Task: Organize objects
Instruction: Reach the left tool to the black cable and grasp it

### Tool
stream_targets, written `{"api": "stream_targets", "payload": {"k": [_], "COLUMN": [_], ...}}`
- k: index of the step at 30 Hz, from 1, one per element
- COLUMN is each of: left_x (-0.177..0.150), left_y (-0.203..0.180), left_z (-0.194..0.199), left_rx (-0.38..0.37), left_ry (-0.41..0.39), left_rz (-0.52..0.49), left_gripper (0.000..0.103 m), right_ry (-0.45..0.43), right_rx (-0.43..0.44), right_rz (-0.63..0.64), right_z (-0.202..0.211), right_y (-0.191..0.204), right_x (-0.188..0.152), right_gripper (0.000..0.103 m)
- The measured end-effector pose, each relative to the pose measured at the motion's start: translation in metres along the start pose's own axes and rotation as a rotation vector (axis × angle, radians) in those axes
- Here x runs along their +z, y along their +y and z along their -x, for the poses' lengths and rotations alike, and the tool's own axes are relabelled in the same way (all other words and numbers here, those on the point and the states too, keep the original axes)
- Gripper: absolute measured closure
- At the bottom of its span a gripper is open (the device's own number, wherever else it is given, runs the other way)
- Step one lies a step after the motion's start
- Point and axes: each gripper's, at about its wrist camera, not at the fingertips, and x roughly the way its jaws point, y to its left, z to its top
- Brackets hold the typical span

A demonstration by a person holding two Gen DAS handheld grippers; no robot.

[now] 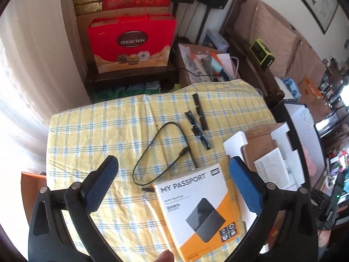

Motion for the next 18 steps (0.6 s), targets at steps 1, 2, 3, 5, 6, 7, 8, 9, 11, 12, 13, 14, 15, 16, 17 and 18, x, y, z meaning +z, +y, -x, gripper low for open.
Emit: {"api": "stream_targets", "payload": {"k": [1, 2, 3, 5, 6, 7, 8, 9, 11, 12, 13, 14, 15, 16, 17, 18], "left_x": [0.000, -0.001, -0.002, -0.003, -0.004, -0.004, -0.004, -0.004, -0.003, -0.003, -0.002, -0.002, -0.002, -0.001, -0.001, -0.001], "left_y": [0.003, 0.005, 0.009, 0.018, 0.022, 0.025, 0.028, 0.031, 0.036, 0.039, 0.042, 0.044, 0.046, 0.047, 0.048, 0.049], "left_z": [-0.003, -0.005, -0.009, -0.016, -0.019, -0.023, -0.027, -0.031, -0.041, -0.047, -0.052, -0.057, -0.060, -0.064, -0.067, -0.071], "left_rx": [0.028, 0.040, 0.038, 0.024, 0.027, 0.028, 0.024, 0.021, 0.022, 0.025, 0.029, 0.036, 0.043, 0.046, 0.047, 0.047], "left_ry": [0.002, 0.005, 0.012, 0.027, 0.029, 0.030, 0.037, 0.045, 0.064, 0.074, 0.084, 0.092, 0.097, 0.100, 0.104, 0.109], "left_rz": [-0.005, -0.002, 0.008, 0.034, 0.042, 0.046, 0.047, 0.053, 0.068, 0.075, 0.080, 0.083, 0.082, 0.080, 0.077, 0.078], "left_gripper": [0.002, 0.002, 0.002, 0.002, 0.002, 0.002, 0.002, 0.002, 0.004, 0.006, 0.010, 0.011, 0.011, 0.011, 0.011, 0.011], "right_ry": [0.001, 0.002, 0.003, 0.005, 0.007, 0.009, 0.010, 0.011, 0.012, 0.012, 0.012, 0.012, 0.012, 0.012, 0.012, 0.013], "right_rx": [-0.001, 0.000, 0.000, 0.001, 0.001, 0.000, -0.001, -0.001, -0.001, -0.001, -0.001, -0.001, -0.001, -0.001, -0.001, -0.001], "right_rz": [0.000, 0.001, 0.002, 0.004, 0.005, 0.005, 0.006, 0.006, 0.006, 0.005, 0.005, 0.005, 0.006, 0.006, 0.006, 0.006], "right_z": [0.000, -0.001, -0.002, -0.002, -0.003, -0.004, -0.004, -0.005, -0.005, -0.005, -0.005, -0.005, -0.005, -0.005, -0.005, -0.005], "right_y": [0.000, 0.001, 0.001, 0.002, 0.003, 0.003, 0.003, 0.002, 0.002, 0.002, 0.002, 0.002, 0.002, 0.002, 0.002, 0.002], "right_x": [0.000, 0.001, 0.001, 0.001, 0.000, 0.000, 0.000, 0.000, 0.000, 0.000, 0.000, 0.000, 0.000, 0.000, 0.000, 0.000], "right_gripper": [0.068, 0.068, 0.068, 0.068, 0.068, 0.068, 0.068, 0.068, 0.068, 0.068, 0.068, 0.068, 0.068, 0.068, 0.068, 0.068]}}
